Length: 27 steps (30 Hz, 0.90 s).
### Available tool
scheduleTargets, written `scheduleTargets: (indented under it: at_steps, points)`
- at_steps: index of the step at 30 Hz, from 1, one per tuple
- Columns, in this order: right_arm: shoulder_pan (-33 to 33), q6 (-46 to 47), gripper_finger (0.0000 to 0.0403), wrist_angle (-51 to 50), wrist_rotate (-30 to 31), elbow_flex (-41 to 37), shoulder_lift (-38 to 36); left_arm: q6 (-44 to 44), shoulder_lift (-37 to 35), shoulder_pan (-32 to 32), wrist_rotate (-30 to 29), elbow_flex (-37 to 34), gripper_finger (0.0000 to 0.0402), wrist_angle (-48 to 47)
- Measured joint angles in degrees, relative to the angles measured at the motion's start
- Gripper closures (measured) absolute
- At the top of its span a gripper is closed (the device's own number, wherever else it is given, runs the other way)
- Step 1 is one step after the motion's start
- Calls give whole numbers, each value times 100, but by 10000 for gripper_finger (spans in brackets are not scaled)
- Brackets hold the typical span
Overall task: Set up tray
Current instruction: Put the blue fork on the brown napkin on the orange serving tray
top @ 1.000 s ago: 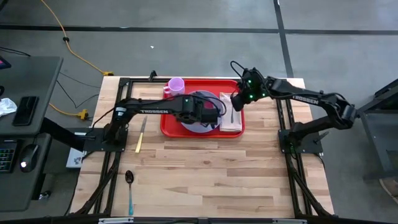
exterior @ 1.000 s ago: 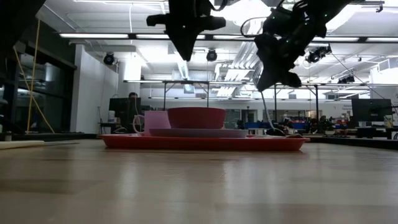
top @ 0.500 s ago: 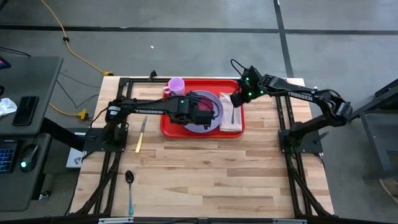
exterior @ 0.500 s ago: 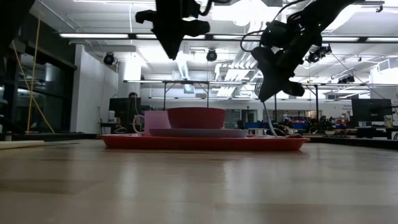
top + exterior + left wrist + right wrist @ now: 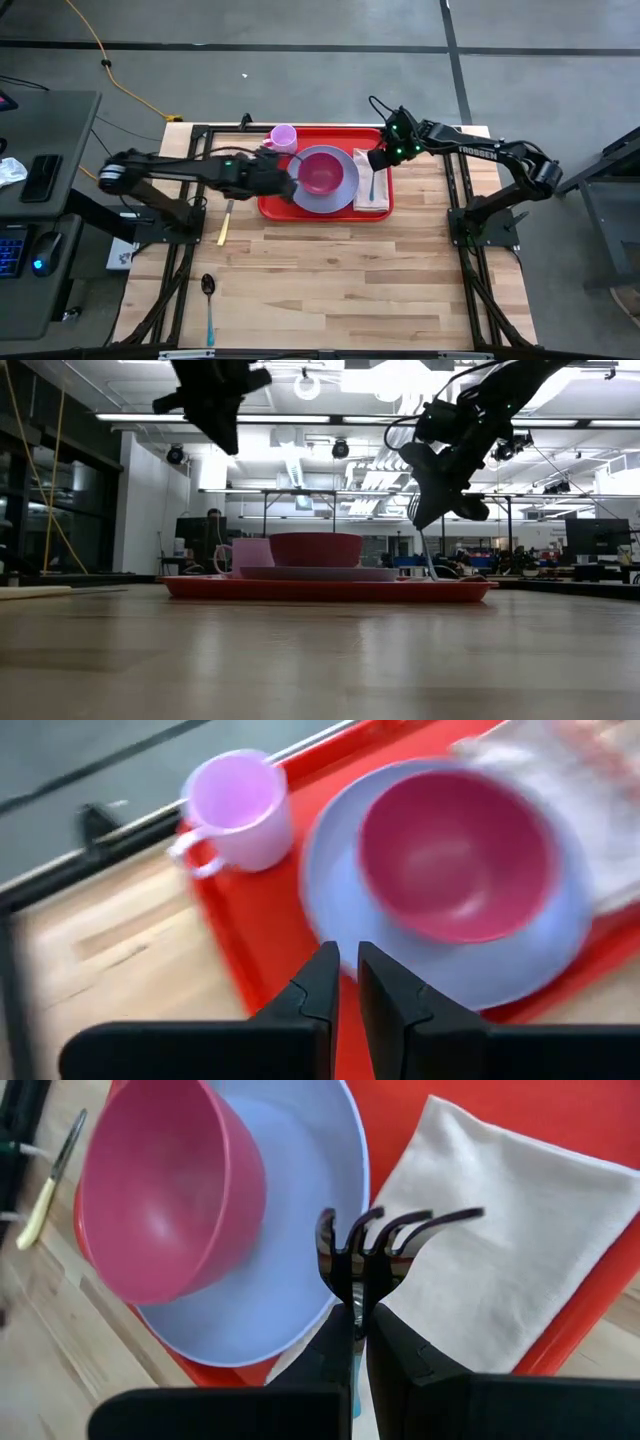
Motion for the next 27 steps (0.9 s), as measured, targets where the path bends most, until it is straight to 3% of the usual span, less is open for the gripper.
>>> scheduleTargets:
  at_steps: [5,10,17,23,27]
  points:
    - [0,112,403,-284,193,106,0,185,-766,-2,246,-804,332,590]
    - [0,254,403,-417,323,337,0,182,-1219,-2,353,-1165,334,481]
    - [18,510,403,-726,288,474,189,181,-1458,-2,389,-1272,332,261]
    - [57,642,403,-813,-6,800,857,181,-1492,-2,463,-1272,334,116]
    - [55,454,403,-1504,147,1307,1344,181,-1494,-2,556,-1272,332,58]
